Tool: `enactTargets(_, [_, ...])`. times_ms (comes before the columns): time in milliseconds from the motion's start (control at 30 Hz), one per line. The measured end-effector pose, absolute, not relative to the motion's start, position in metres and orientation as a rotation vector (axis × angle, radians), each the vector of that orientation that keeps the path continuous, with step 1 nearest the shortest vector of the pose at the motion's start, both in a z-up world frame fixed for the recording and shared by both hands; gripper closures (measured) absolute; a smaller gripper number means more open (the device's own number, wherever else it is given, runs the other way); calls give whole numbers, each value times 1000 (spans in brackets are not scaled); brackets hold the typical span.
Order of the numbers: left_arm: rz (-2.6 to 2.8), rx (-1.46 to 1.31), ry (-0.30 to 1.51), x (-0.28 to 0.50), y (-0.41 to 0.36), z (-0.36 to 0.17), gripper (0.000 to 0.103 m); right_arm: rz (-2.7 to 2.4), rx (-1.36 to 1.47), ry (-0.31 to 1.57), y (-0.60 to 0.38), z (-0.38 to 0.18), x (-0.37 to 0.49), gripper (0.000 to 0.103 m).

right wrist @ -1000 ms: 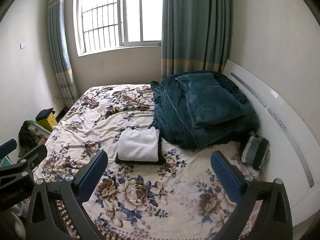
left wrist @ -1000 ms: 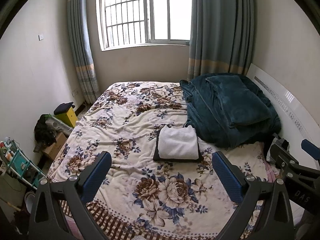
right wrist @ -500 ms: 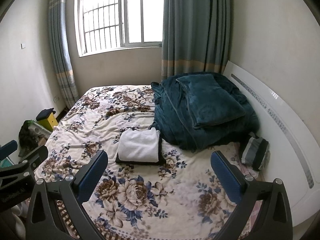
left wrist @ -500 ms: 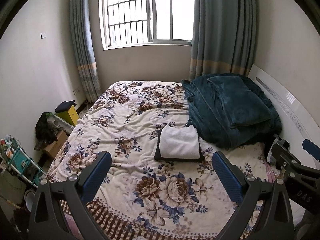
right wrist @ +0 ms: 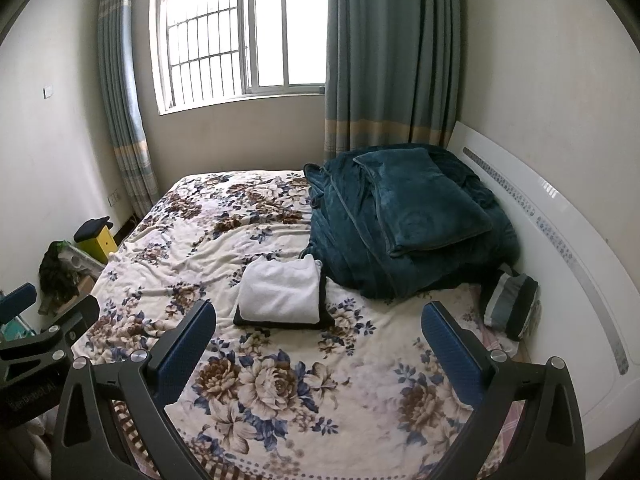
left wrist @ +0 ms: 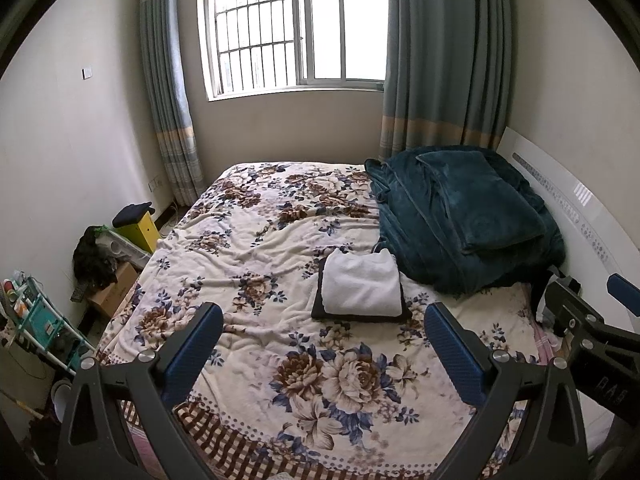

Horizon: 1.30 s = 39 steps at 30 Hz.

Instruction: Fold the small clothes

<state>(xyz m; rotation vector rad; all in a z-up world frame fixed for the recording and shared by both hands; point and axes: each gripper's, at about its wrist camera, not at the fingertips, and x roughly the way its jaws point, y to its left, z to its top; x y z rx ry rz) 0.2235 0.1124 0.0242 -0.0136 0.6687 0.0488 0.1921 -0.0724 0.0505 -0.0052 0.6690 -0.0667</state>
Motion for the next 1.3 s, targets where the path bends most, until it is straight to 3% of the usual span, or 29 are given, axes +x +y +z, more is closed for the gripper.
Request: enactTargets(1300, [74,-30,654,218,124,28,0,-76,0,675,-69,50,186,0])
